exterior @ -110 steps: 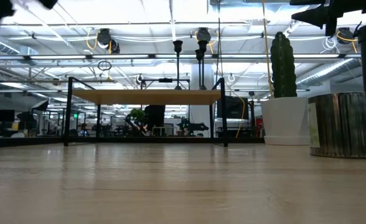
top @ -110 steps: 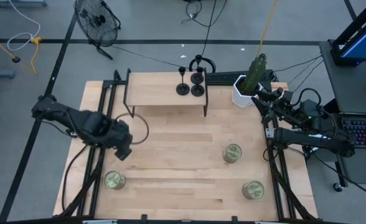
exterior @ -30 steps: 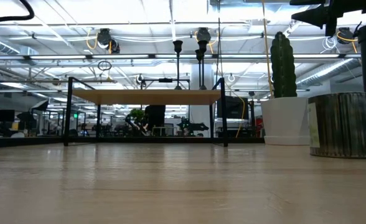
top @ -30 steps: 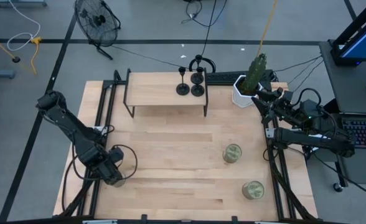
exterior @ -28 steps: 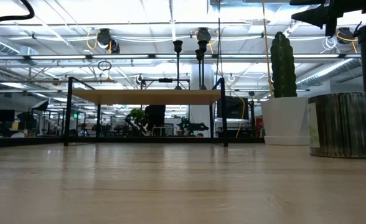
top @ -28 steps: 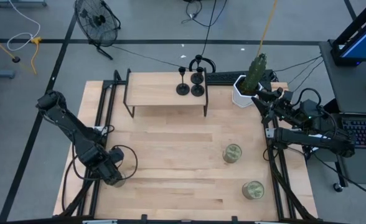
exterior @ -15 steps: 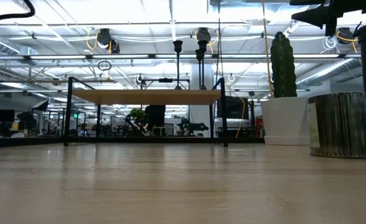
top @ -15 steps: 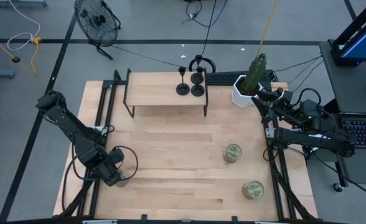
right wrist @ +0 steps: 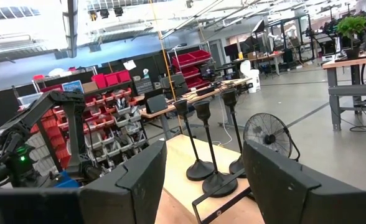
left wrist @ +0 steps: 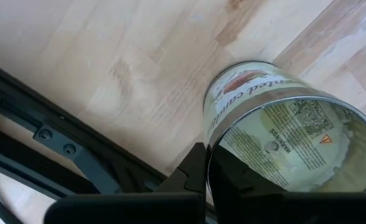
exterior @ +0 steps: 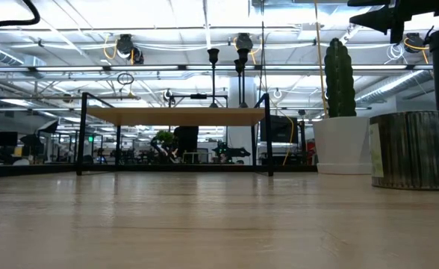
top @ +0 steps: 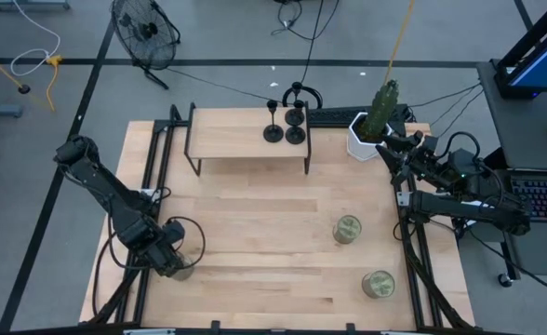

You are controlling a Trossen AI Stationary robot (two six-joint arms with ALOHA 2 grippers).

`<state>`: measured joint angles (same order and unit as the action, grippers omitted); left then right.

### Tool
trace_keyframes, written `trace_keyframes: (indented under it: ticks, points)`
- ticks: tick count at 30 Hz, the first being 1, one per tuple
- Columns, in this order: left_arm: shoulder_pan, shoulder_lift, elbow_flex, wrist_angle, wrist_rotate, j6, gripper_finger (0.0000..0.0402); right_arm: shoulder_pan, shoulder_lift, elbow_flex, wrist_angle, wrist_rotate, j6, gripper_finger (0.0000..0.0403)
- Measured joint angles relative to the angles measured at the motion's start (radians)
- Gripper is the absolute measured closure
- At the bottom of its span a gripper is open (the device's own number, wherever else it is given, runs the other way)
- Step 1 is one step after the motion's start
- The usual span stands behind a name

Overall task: Pick & Place candle stick holders
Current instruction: Put the left scented candle on the shelf

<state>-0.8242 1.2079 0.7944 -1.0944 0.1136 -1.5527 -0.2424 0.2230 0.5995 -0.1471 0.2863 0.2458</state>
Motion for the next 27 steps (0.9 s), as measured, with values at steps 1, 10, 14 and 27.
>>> trace_keyframes:
  ticks: [1,10,14,27]
  points:
    - [0.0,0.0,0.0,0.0,-0.003,-0.006,0.0396,0.0,0.0,0.0,0.0,0.0,0.0,0.0195]
    - [0.033,-0.017,0.002,0.061,-0.037,-0.001,0.0398,0.0,0.0,0.0,0.0,0.0,0.003,0.0195]
    - [0.057,-0.027,0.042,0.052,-0.111,0.039,0.0399,0.0,0.0,0.0,0.0,0.0,0.003,0.0195]
    - [0.197,-0.026,0.189,0.052,-0.294,0.256,0.04,0.0,0.0,0.0,0.0,0.0,0.003,0.0195]
